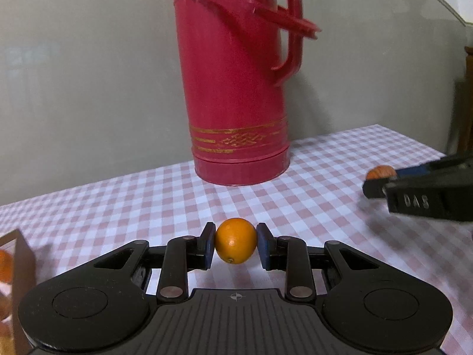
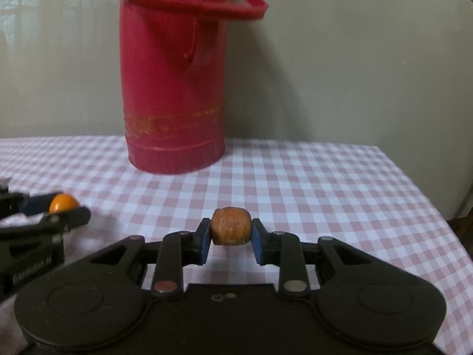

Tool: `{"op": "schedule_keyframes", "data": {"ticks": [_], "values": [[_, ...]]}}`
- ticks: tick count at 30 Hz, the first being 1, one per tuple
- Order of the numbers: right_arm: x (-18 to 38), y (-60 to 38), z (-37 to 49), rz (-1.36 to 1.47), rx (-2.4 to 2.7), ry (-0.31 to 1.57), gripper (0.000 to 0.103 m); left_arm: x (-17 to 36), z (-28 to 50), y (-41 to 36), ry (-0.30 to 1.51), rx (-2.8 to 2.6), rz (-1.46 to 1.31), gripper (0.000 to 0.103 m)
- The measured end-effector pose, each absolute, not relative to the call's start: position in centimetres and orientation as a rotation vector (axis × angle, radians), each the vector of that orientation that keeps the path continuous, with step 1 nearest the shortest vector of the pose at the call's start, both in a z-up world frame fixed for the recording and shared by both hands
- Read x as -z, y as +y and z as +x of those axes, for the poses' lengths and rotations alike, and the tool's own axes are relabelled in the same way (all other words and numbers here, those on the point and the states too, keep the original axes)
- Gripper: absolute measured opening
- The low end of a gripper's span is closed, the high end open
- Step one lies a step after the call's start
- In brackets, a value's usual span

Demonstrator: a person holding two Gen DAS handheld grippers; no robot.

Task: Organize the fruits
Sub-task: 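Carry the small orange and brown nut over the white tray with both tools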

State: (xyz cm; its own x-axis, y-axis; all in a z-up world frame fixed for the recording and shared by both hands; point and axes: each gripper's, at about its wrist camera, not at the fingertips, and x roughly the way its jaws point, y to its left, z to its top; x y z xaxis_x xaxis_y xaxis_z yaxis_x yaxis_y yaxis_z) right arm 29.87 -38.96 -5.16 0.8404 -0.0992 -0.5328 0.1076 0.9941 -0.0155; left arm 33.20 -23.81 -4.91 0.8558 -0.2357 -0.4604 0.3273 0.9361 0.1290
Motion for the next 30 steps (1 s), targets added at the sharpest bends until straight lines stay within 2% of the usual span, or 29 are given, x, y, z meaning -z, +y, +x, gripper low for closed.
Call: {"op": "schedule_keyframes", "data": {"ticks": [30], "values": [[0.9, -32.0, 15.2, -0.034, 0.053, 0.475, 0.020, -0.4, 18.8, -16.8, 0.363, 0.311, 0.251, 0.030]]}}
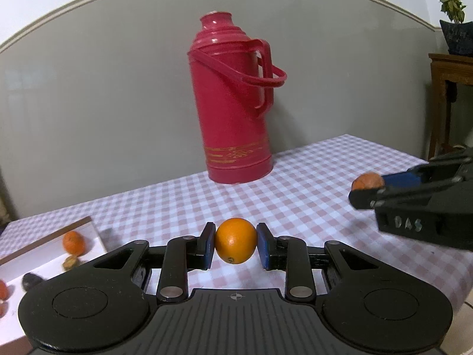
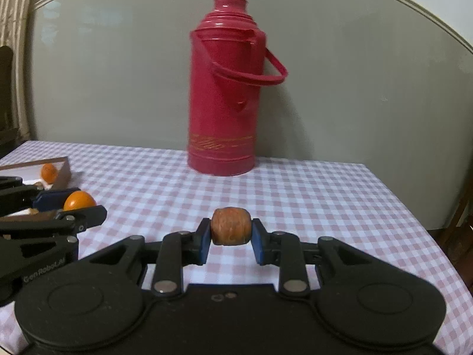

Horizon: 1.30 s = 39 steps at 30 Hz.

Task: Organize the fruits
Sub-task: 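Carry the small orange and brown nut over the white tray with both tools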

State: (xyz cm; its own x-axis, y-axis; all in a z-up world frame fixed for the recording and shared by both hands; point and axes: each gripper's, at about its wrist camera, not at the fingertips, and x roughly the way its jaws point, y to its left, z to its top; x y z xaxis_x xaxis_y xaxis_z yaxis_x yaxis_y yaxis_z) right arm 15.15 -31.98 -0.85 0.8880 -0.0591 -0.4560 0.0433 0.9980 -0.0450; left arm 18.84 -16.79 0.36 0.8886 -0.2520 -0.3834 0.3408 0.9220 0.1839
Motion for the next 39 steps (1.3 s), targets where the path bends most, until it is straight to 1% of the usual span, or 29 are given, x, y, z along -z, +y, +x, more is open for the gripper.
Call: {"op": "schedule_keyframes", "data": {"ticks": [17, 39], "values": [[0.1, -25.0, 12.5, -0.097, -0.108, 0.467, 0.020, -1.3, 12.8, -8.7, 0.323, 0.173, 0.205, 0.030], [-1.5, -11.6, 13.2, -0.142, -0.442, 0.381, 0.020, -1.9, 10.7, 3.3, 0.308, -0.091, 0.163, 0.030]]}}
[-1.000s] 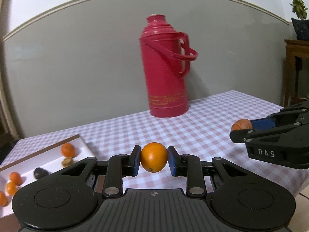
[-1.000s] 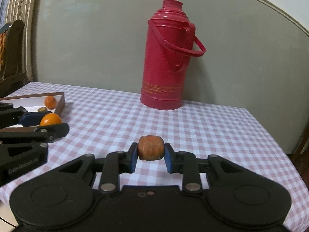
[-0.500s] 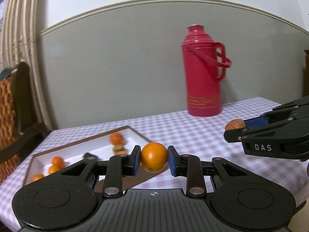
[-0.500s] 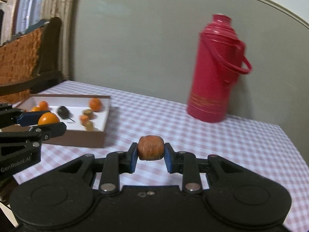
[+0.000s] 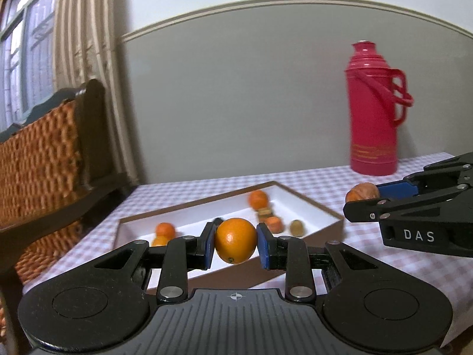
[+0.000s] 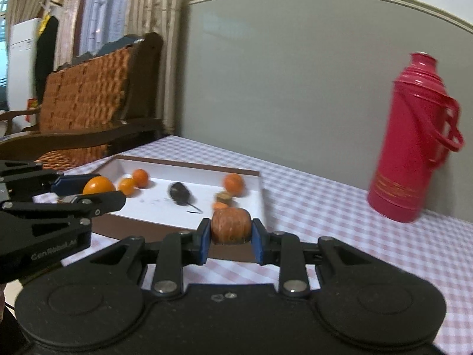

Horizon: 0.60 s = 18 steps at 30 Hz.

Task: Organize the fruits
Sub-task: 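Carry the small orange and brown nut over the white tray with both tools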

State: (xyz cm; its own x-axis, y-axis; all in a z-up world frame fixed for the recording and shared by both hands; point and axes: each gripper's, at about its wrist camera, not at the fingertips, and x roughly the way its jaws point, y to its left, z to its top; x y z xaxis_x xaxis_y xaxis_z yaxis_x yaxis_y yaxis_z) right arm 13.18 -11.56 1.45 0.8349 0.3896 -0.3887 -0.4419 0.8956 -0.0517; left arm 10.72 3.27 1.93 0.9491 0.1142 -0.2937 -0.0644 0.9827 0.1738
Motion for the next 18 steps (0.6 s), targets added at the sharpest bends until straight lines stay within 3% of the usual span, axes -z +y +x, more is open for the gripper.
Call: {"op": "schedule_keyframes", "data": {"ticks": [18], "values": [[-3.6, -6.2, 16.5, -0.174, -0.450, 0.302, 0.020, -3.5, 14.2, 10.9, 0.262, -0.231, 0.067, 0.030]]}}
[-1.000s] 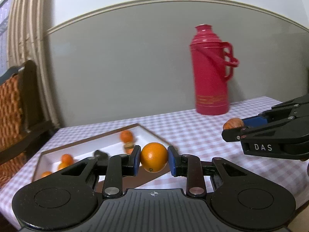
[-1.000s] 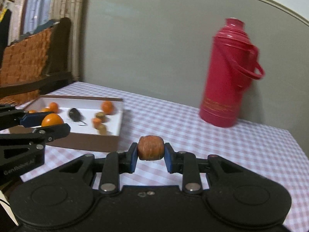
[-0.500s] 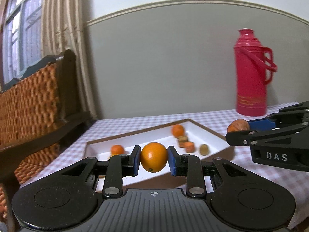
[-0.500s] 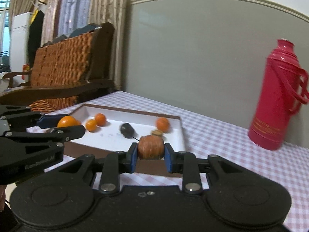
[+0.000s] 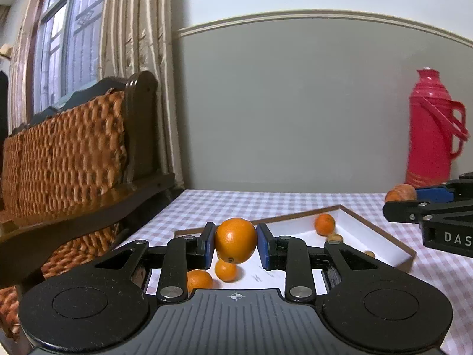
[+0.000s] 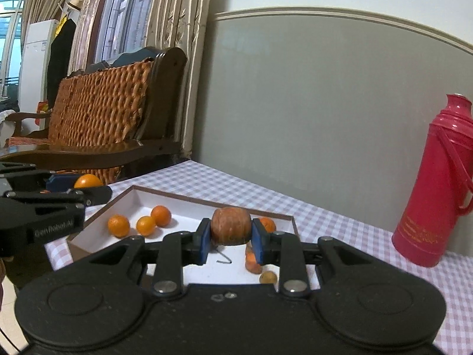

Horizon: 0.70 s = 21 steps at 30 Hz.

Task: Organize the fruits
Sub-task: 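Carry the small orange and brown nut over the white tray with both tools, then open both tools to drop the small orange and brown nut into the tray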

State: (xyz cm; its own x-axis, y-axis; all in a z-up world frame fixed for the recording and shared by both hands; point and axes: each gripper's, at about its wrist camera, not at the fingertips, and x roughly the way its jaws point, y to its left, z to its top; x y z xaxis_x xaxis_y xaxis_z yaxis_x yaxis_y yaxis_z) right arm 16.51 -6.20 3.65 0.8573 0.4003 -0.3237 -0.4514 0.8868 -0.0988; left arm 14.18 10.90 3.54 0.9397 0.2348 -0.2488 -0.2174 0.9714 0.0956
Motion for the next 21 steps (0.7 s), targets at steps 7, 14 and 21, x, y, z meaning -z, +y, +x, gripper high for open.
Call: {"op": "schedule_keyframes", "data": {"ticks": [7, 14, 21], "values": [[-4.1, -6.5, 19.0, -0.159, -0.430, 0.292, 0.020, -3.3, 15.6, 11.9, 0.260, -0.244, 0.060, 0.030], [-3.4, -6.6, 21.5, -0.138, -0.421, 0.318, 0.020, -3.4, 17.7, 12.9, 0.259, -0.254, 0.066, 0.030], [-3.3, -6.5, 24.0, -0.133, -0.404, 0.329, 0.020, -3.0, 20.2, 14.0, 0.294, -0.270, 0.055, 0.030]]}}
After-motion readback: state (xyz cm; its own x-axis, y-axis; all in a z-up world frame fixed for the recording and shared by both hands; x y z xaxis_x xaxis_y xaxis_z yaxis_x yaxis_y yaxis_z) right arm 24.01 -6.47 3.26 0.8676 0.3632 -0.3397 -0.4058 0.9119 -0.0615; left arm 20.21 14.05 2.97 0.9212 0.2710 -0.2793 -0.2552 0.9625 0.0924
